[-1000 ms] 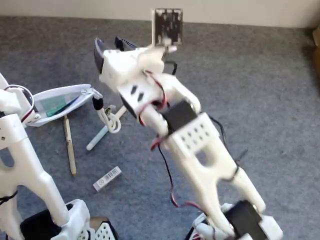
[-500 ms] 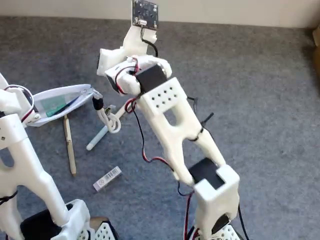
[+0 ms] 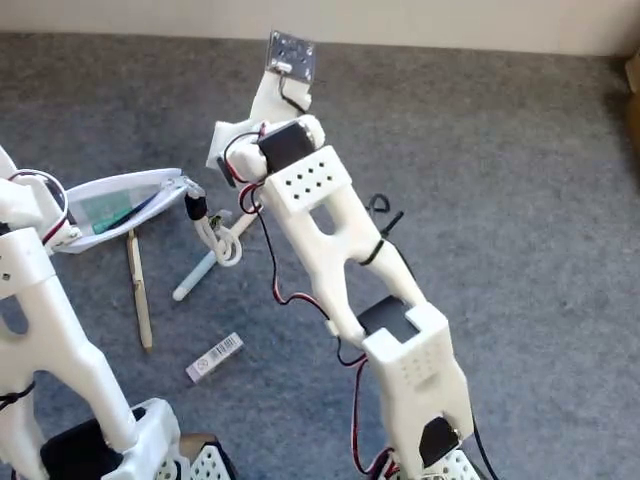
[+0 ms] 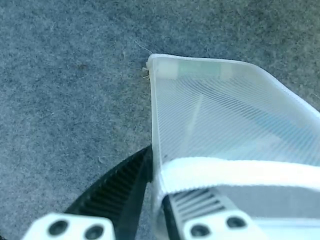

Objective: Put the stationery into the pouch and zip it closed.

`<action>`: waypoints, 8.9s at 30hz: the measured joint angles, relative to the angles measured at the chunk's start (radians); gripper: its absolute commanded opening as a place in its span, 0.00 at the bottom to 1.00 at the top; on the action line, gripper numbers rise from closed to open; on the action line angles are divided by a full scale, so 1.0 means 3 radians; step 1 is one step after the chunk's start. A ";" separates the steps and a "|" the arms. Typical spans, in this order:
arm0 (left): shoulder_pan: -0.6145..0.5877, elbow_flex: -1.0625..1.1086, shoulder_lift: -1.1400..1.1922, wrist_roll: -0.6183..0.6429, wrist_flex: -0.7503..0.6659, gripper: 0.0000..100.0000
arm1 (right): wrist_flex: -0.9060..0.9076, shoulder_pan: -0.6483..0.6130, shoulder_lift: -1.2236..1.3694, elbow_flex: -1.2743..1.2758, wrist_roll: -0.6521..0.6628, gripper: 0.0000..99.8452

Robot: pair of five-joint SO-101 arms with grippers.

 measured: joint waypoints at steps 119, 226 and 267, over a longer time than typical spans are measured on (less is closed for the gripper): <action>-0.0026 0.0066 -0.0010 0.0000 -0.0051 0.01 | 0.1519 0.0455 -0.0757 -0.2138 0.1453 0.00; -0.0026 0.0292 -0.0061 0.0000 -0.0261 0.01 | -0.5212 -0.1141 -0.3734 0.5713 0.2557 0.15; -0.0026 0.0292 -0.0061 0.0000 -0.0292 0.01 | -0.0731 -0.1135 -0.3734 0.3790 0.1672 0.16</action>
